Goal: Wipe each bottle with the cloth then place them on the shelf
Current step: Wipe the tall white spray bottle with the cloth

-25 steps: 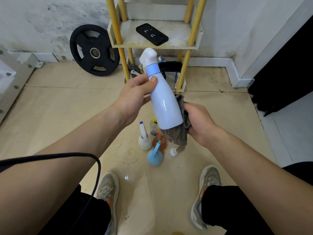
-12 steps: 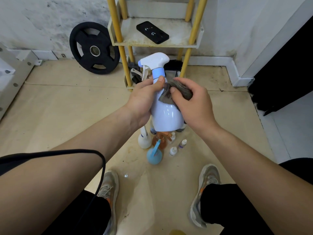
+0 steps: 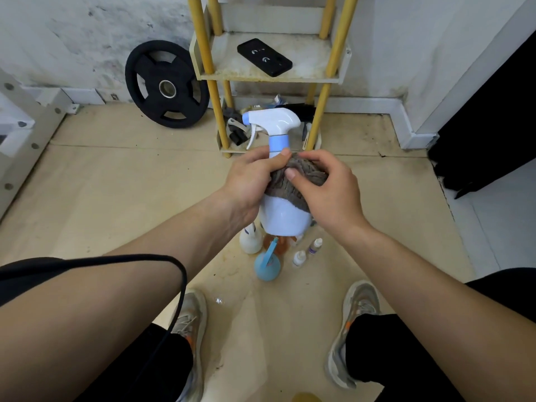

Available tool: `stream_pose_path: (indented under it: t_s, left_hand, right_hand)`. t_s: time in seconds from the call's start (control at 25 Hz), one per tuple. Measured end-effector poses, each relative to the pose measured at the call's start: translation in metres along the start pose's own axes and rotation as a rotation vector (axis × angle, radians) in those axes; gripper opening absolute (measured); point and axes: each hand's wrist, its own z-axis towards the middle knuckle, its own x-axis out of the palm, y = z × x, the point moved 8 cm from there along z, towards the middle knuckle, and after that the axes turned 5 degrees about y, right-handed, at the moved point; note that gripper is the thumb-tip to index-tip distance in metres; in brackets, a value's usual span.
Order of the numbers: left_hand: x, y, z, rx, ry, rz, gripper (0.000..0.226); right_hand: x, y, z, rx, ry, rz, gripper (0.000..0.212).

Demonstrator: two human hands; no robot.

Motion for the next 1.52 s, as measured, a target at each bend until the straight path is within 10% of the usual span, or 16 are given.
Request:
stream_pose_path:
  t_s: [0.36,0.56,0.8,1.28,1.52]
  left_hand:
    - [-0.055,-0.019,-0.031,0.107,-0.156,0.192,0.021]
    - [-0.096,0.004,-0.067,0.040,-0.194,0.323,0.062]
    - [-0.137,0.043,-0.103,0.063,-0.316,0.453,0.059]
    - [-0.211,0.111,-0.054,-0.060,-0.452,0.692,0.027]
    - [-0.225,0.139,-0.015,-0.165,-0.368,0.936,0.022]
  right_hand:
    - [0.038,-0.031,-0.033,0.244,0.294,0.021,0.015]
    - [0.054,-0.064,-0.070,0.492,0.507,0.046,0.027]
    - [0.079,-0.086,-0.096,0.428,0.675,-0.039,0.042]
    - [0.147,-0.135,-0.017,0.603,0.360,-0.221,0.026]
    - [0.186,-0.161,0.011,0.666,0.522,-0.415,0.047]
